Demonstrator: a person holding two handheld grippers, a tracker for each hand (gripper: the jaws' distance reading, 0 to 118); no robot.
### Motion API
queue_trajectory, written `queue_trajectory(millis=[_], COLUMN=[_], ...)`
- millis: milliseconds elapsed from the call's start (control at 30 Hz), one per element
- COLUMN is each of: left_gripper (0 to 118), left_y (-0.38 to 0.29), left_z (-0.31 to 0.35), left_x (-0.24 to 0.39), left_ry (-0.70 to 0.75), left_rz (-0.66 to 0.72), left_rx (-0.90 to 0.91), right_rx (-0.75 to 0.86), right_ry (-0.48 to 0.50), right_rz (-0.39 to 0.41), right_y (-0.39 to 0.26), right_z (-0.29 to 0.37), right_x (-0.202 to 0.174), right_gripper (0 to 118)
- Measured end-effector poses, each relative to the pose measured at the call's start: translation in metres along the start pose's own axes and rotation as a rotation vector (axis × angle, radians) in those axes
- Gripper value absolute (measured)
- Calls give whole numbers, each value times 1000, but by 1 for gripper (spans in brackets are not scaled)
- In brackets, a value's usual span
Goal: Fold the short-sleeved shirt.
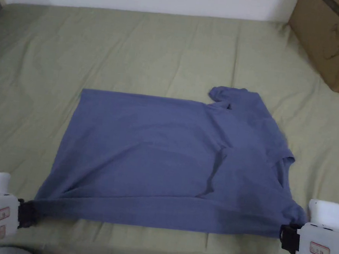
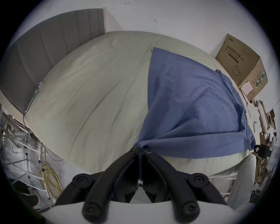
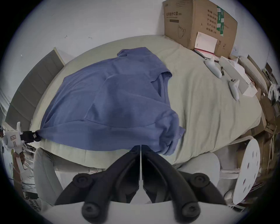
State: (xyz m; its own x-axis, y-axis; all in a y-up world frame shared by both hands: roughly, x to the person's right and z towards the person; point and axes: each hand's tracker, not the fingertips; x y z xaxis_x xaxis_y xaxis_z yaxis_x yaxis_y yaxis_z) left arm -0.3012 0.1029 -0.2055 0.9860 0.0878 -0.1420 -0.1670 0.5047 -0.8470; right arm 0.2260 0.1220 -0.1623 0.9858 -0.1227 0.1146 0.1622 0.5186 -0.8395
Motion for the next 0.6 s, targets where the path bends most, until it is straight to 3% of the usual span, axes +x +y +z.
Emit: queue_trajectory(millis=[100,133,200,233,400,433,467,500,533,600], left_gripper=[2,2,2,2,2,2,2,2,2,2], left_y=[4,4,5,5,8,8,2,0,-1,0], left_z=[-1,1,-2,-3,-13,-14,-6,-5,-6,-5], left_x=[2,4,7,8,1,-1,11,13,14,12], left_ry=[-1,5,12,18,32,31,32,35,38,47], left_rz=[-9,-22,-51,-62,-80,-81,-81,-83,-85,-86], left_rx=[5,6,7,6,1,-1,-4,-8,-11,-11], right_rx=[31,26,6,-28,-26,-22,-20,-23,-28,-13], right_ry=[9,6,-22,-26,-30,-26,-23,-9,6,-51], right_rz=[-2,-1,-34,-52,-62,-50,-42,-23,18,121], right_y=[3,5,8,10,17,18,19,20,19,15], right_z=[6,5,-3,-10,-25,-28,-31,-33,-34,-26], right_x=[13,17,26,31,35,35,36,36,33,23], right_gripper=[4,18,80,99,97,86,52,0,0,0])
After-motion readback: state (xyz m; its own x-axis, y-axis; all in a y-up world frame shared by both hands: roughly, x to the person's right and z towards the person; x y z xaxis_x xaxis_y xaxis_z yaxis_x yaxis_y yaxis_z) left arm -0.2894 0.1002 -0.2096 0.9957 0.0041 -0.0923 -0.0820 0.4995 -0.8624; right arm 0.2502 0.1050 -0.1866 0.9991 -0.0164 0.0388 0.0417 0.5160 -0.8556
